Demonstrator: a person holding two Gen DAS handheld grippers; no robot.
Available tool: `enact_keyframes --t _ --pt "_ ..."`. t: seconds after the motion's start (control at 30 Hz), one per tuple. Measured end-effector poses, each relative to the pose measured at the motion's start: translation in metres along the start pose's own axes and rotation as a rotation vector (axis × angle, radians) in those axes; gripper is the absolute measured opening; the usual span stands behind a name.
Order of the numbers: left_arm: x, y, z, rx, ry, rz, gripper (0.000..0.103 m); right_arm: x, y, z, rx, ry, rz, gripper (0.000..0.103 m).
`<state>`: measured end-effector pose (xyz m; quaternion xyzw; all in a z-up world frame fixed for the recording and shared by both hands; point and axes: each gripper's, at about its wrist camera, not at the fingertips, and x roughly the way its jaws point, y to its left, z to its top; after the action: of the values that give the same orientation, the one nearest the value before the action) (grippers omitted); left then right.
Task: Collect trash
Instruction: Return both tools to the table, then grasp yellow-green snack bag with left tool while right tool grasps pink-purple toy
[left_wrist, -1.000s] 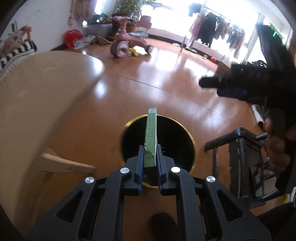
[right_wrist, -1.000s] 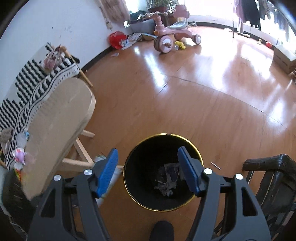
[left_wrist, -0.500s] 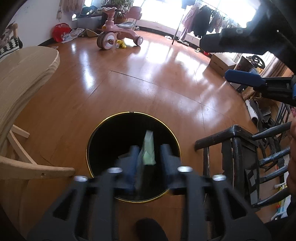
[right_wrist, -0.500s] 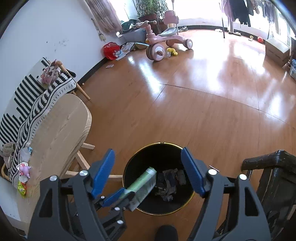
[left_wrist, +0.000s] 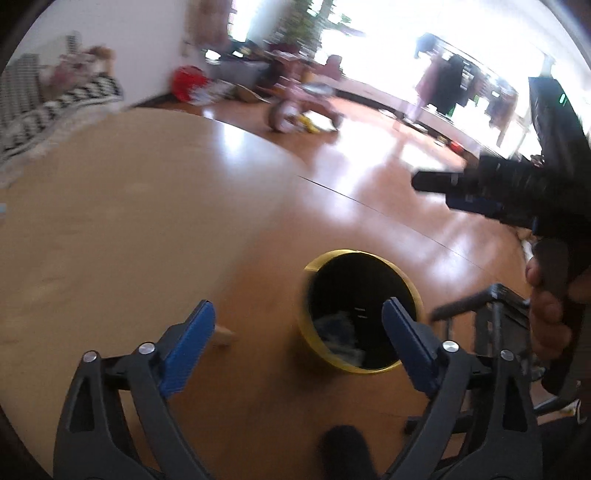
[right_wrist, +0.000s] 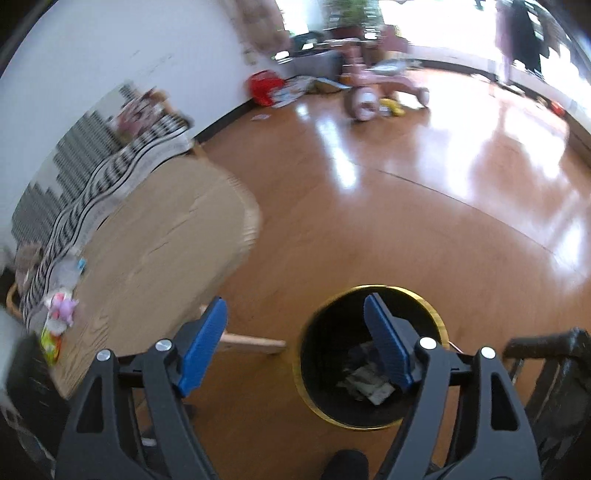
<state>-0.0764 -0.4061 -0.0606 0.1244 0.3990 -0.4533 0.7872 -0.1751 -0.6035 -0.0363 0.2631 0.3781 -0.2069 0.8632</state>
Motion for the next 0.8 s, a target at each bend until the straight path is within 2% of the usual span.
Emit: enact_keyframes --t 0.13,0.27,0.37,0.5,0.57,0.67,0.8 --pt "-0.067 0.074 -0.009 -0.093 -0.066 0.131 0.091 0.018 0.086 -0.004 -0.127 0.024 0.056 0.074" --pt "-0.132 0.157 -0.025 -0.236 -0.12 0.276 0.091 0.035 0.178 -0.018 -0.266 0.047 0.114 0.074" --pt "-0.172 0.212 -0.043 -0.329 -0.152 0.36 0.091 0.048 0.247 -0.034 -0.37 0.064 0.168 0.074" --pt "-0.213 0.275 -0.071 -0.419 -0.174 0.506 0.091 0.061 0.313 -0.052 -0.444 0.084 0.23 0.074" --pt "-0.227 0.298 -0.085 -0.451 -0.177 0.54 0.091 0.067 0.345 -0.06 -0.474 0.089 0.261 0.074" --pt "-0.24 0.326 -0.096 -0.506 -0.18 0.548 0.091 0.075 0.381 -0.069 -0.507 0.093 0.296 0.074" --pt "-0.235 0.346 -0.102 -0.53 -0.165 0.558 0.091 0.086 0.411 -0.077 -0.544 0.101 0.315 0.075"
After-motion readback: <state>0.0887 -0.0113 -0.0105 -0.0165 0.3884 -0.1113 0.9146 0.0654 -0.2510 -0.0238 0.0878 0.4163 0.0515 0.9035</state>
